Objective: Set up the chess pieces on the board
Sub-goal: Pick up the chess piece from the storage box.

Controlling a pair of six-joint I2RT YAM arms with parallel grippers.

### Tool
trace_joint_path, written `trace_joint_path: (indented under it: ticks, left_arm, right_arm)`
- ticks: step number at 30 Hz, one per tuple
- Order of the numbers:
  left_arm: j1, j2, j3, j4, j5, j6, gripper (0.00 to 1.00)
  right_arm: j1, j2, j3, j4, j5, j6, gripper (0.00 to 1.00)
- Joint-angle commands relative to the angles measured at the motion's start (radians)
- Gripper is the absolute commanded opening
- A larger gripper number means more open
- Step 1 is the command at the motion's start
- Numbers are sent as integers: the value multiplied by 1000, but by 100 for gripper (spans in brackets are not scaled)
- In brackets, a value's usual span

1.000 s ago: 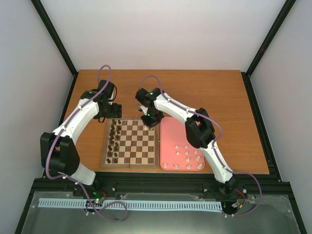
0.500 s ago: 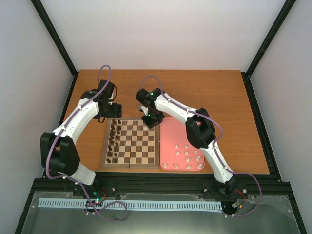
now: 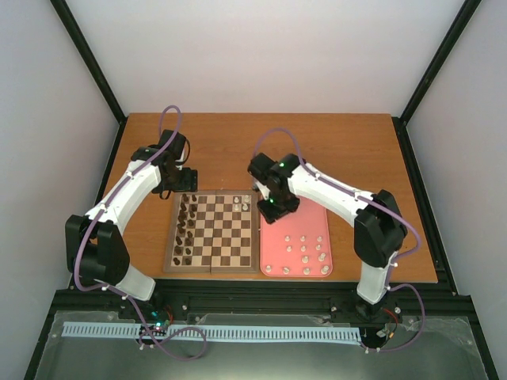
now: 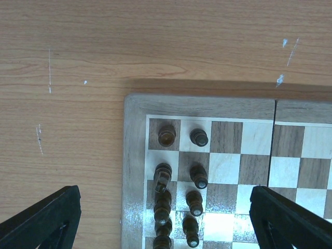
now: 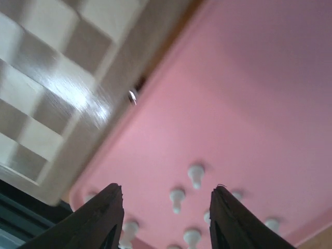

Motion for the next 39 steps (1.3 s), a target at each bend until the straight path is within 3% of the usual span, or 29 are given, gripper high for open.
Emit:
trace_joint_path:
  ticks: [1, 12, 21, 33, 39]
  left_arm:
    - [6, -5, 37, 5, 9, 15, 100]
    - [7, -12, 36, 4, 23, 13, 100]
    - [8, -11, 34, 3, 17, 13, 100]
    - [7, -7, 31, 5, 29, 10, 100]
    - [7, -1, 34, 5, 37, 9, 100]
  right_arm:
    - [-8, -36, -212, 101, 19, 72, 48]
    - [-38, -19, -376, 221, 6, 118, 49]
    - [-47, -13, -395, 224, 0, 108, 32]
    - [-48, -40, -426, 215, 9, 120, 23]
    - [-48, -35, -404, 204, 21, 119, 8]
